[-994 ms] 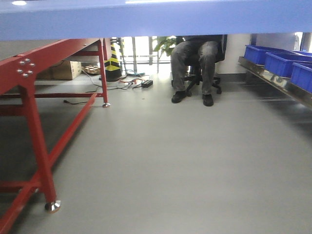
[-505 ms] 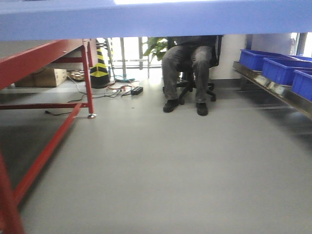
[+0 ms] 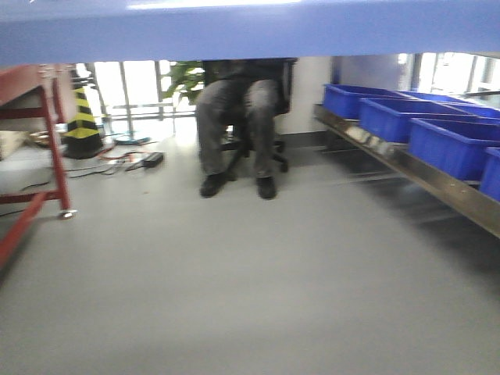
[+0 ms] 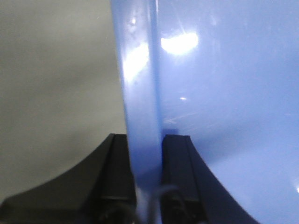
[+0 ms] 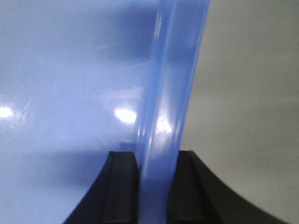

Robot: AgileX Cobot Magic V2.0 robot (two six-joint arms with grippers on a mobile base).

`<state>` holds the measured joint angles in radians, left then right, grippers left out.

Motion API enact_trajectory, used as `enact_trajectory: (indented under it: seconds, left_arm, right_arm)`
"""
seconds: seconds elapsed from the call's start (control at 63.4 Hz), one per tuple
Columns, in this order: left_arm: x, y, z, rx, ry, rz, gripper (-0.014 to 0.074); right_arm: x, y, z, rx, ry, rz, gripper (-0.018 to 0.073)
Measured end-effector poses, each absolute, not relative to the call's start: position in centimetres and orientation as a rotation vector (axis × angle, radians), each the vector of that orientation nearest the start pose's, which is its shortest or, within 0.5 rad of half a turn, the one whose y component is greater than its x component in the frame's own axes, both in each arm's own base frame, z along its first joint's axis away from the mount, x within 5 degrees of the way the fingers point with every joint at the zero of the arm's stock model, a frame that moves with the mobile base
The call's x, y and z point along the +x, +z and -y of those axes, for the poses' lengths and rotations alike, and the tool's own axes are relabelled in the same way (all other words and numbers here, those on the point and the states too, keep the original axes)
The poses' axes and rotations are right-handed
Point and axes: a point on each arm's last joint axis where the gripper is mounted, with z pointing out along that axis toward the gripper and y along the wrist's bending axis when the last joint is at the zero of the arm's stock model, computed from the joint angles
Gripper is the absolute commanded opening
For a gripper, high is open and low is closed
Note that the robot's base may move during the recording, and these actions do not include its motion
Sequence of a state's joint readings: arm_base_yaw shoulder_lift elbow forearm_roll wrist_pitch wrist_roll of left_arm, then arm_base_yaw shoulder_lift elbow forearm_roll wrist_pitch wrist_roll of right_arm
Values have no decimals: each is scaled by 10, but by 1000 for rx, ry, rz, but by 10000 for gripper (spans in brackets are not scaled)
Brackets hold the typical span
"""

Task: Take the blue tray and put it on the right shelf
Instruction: 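Hold the tray raised while the base drives to the shelving rack, then position the held tray above the stainless steel shelf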

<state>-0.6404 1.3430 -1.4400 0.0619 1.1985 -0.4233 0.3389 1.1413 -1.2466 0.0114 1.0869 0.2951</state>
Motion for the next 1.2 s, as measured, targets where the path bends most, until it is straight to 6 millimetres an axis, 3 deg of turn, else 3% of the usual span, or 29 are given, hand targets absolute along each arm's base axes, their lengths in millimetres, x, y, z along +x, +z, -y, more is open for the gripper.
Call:
enact_trajectory:
  seconds: [1.199]
  left_arm:
    - [215,397,154,291,-312,-2599,-48]
  right_arm:
    - [204,394,-73,-52,287,-2487,68]
